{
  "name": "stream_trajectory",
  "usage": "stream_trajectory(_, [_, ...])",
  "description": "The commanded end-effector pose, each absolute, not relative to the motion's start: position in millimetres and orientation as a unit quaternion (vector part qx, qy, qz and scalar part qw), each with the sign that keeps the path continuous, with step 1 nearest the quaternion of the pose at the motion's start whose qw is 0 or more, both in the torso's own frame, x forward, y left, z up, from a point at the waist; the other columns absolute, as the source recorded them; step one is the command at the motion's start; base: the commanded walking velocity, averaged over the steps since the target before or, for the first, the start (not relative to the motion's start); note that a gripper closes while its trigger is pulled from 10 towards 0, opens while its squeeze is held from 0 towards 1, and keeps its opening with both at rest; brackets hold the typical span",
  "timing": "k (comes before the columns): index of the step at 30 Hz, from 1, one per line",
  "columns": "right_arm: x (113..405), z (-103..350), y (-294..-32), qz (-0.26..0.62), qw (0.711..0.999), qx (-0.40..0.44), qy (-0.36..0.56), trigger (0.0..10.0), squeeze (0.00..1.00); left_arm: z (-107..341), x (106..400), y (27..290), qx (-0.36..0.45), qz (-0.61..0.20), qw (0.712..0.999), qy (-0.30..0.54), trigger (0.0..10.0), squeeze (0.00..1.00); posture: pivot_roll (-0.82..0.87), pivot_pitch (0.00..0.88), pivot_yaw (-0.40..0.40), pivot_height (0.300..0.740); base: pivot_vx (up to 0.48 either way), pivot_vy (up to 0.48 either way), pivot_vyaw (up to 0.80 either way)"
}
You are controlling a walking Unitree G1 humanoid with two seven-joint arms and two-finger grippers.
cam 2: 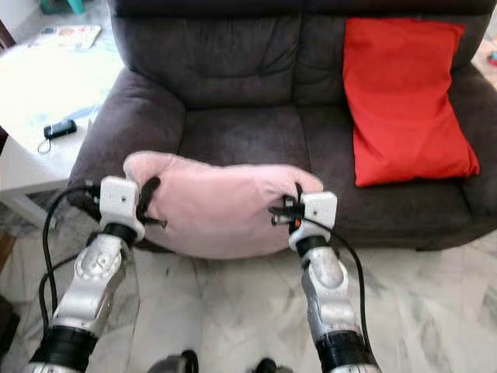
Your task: Move the pillow to the sofa from floor
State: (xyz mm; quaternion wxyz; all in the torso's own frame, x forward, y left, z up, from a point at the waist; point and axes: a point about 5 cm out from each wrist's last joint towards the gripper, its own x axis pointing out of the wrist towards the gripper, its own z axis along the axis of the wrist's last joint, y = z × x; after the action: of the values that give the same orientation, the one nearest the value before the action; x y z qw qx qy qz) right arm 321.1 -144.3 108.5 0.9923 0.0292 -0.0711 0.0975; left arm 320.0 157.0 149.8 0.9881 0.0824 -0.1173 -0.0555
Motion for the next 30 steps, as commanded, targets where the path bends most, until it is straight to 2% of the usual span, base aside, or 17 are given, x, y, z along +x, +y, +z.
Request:
stream_trajectory(1, [323.9,125.8,-137.7,0.111,0.987,0.025,-0.112,10.0,0.0,164.6,319.0,160.2,0.09,-0.046,0.983,-0.155,10.0,0.0,0.11,0.169,-0.003,0.74,0.36,0.0,0.0])
stream_trajectory(30, [325.7,141.3,-131.9,0.121,0.984,0.024,-0.129,10.0,0.0,172.9,321.9,167.0,0.098,-0.034,0.981,-0.166,10.0,0.0,0.1,0.167,-0.007,0.74,0.365,0.0,0.0])
